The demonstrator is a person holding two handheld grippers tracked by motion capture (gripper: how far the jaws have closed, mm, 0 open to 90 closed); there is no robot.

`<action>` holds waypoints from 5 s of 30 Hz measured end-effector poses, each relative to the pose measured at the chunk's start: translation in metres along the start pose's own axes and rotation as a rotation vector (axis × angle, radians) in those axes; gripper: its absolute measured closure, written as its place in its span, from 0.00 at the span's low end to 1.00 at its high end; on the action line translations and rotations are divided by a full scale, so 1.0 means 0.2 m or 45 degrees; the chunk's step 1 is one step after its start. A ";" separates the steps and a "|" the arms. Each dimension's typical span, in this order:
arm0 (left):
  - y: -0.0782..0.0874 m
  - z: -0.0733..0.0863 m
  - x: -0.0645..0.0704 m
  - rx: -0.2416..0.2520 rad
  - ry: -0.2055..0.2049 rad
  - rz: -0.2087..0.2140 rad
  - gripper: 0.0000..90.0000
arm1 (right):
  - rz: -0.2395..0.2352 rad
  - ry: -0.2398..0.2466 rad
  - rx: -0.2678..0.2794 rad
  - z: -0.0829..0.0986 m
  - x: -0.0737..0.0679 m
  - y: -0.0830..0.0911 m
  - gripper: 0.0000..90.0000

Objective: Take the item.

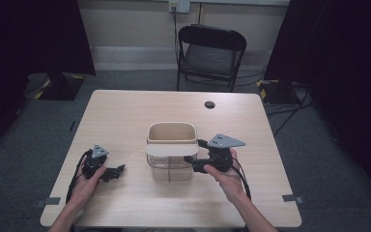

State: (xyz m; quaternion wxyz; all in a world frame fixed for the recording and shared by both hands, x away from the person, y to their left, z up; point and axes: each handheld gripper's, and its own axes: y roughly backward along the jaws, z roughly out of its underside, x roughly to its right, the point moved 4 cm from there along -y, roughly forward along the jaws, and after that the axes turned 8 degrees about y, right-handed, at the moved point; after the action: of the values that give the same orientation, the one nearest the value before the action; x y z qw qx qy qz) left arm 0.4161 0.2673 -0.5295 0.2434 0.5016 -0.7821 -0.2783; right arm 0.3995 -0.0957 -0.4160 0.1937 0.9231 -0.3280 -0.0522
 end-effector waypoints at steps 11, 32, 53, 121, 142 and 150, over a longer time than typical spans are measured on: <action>0.00 0.00 0.00 -0.002 -0.003 0.001 0.10 | -0.002 -0.003 0.004 0.00 0.01 0.00 0.27; 0.00 0.00 0.00 -0.002 -0.003 0.000 0.10 | -0.007 -0.006 0.015 -0.02 0.02 0.00 0.34; 0.00 0.00 0.00 0.000 0.000 0.001 0.10 | -0.039 -0.017 0.017 -0.05 0.02 -0.02 0.40; 0.00 0.00 0.00 -0.002 -0.003 0.002 0.10 | -0.083 -0.090 0.046 -0.09 0.07 -0.03 0.49; 0.00 0.00 0.00 0.000 0.000 0.002 0.10 | -0.076 -0.084 0.047 -0.09 0.07 -0.03 0.49; 0.00 0.00 0.00 -0.002 -0.002 -0.001 0.10 | -0.076 -0.083 0.047 -0.09 0.07 -0.03 0.49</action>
State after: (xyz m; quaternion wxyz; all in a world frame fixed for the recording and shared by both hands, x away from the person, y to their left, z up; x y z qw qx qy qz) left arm 0.4161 0.2675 -0.5295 0.2430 0.5014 -0.7820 -0.2794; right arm 0.4173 -0.0937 -0.4016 0.1642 0.9338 -0.3072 -0.0820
